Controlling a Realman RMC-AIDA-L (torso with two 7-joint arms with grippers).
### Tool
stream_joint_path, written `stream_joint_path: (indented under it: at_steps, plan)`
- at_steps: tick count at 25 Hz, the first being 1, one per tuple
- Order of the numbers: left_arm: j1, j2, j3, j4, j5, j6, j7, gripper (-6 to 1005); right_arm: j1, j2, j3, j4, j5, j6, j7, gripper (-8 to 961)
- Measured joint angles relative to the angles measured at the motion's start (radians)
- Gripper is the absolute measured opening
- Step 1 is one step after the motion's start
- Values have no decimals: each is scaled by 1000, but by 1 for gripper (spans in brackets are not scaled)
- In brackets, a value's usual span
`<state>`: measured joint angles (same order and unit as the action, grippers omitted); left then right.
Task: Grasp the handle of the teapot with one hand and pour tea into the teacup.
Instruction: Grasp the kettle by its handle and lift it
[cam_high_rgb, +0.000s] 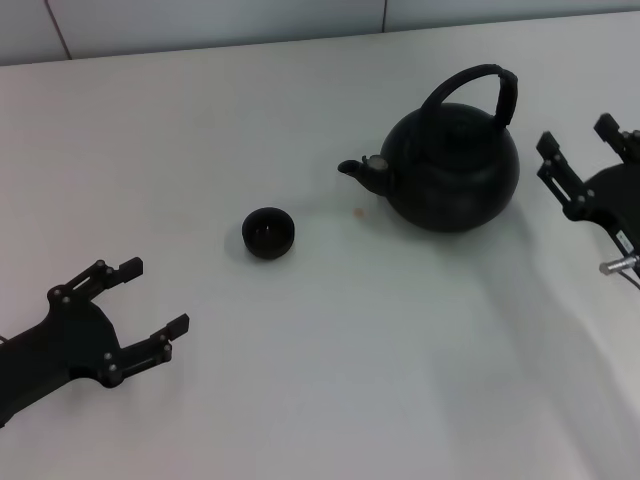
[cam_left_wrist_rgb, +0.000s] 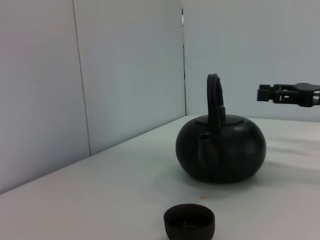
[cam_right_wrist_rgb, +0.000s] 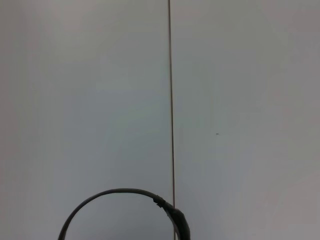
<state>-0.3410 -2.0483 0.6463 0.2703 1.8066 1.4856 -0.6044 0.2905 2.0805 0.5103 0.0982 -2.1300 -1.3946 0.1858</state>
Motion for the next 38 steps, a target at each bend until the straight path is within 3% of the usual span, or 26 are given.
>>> stream_joint_path:
  at_steps: [24, 38]
  plan:
    - [-3, -10, -4, 0, -8, -5, 10, 859, 195, -7, 3, -67, -1, 192, 12, 711]
    - [-3, -13, -17, 0, -10, -5, 10, 859, 215, -10, 2, -75, -1, 211, 14, 705]
